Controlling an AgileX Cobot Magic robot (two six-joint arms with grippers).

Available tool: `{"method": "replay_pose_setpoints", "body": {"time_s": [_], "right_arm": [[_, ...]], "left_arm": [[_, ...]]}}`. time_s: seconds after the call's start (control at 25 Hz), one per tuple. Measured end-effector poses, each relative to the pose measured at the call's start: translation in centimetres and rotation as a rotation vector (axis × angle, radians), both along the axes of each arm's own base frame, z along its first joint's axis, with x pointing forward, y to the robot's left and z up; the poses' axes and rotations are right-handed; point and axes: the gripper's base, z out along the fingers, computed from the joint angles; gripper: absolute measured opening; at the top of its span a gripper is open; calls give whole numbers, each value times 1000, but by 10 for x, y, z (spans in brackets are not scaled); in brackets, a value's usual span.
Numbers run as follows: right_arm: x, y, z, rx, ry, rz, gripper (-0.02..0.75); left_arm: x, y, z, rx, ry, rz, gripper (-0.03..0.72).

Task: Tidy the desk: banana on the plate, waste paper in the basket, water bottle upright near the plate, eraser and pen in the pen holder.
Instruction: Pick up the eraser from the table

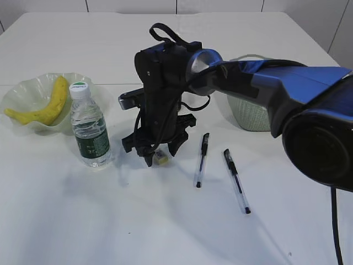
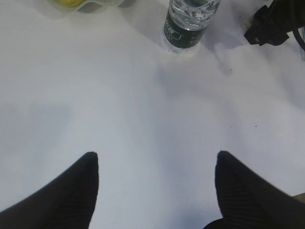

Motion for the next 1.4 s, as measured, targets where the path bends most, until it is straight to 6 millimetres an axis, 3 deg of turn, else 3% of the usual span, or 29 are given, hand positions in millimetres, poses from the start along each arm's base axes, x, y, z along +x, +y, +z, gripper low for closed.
{"method": "replay_pose_setpoints", "body": {"time_s": [0.64,0.84,1.04,1.4], "right_arm": [[1,1,-11,-10,15,-2,452],[1,1,-11,-10,15,-2,356],[1,1,-12,-11,16,-4,196],[1,1,-12,-11,16,-4,159]], "left_arm": [[-1,0,0,1,7,-1,538],[-1,0,0,1,7,-1,538],[-1,0,-1,2,13,-1,538],[-2,0,-1,4,25,-3,538]]}}
